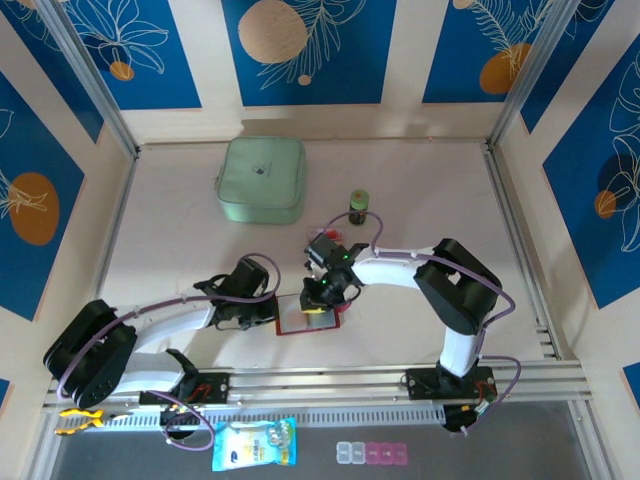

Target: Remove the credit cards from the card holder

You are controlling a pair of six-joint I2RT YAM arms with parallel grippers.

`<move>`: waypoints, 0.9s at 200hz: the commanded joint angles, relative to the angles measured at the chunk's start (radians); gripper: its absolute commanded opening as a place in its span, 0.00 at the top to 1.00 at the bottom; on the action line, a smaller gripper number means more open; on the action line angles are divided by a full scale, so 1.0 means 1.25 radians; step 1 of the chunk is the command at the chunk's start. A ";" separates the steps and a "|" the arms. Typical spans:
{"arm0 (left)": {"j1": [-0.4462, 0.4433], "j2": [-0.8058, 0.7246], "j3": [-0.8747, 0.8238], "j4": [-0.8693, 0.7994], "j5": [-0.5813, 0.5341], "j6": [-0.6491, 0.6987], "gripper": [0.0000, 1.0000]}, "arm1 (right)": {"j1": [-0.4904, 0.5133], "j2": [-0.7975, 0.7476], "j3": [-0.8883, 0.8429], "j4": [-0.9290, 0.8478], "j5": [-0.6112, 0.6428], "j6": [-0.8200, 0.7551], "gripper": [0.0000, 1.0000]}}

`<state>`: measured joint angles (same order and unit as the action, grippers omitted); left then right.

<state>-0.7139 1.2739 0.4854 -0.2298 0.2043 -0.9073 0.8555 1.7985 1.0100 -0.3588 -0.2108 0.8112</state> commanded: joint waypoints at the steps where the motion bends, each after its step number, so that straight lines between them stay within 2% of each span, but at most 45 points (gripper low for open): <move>1: -0.004 0.007 0.012 -0.032 -0.014 0.016 1.00 | -0.001 -0.036 -0.003 -0.008 -0.020 -0.012 0.82; 25: -0.004 0.017 0.011 -0.028 -0.009 0.015 1.00 | 0.019 -0.041 0.033 -0.046 0.014 -0.012 0.82; 85: -0.004 0.022 0.015 -0.035 -0.020 0.024 1.00 | 0.049 0.031 0.079 -0.017 -0.029 0.005 0.82; 122: -0.003 0.021 0.010 -0.041 -0.022 0.024 1.00 | 0.051 0.058 0.084 -0.046 -0.002 0.010 0.81; 180: -0.002 0.018 0.006 -0.047 -0.028 0.021 1.00 | 0.028 0.013 0.041 -0.064 0.026 0.004 0.81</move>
<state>-0.7139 1.2861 0.4927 -0.2325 0.2035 -0.8886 0.9100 1.8591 1.0969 -0.3908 -0.2077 0.8131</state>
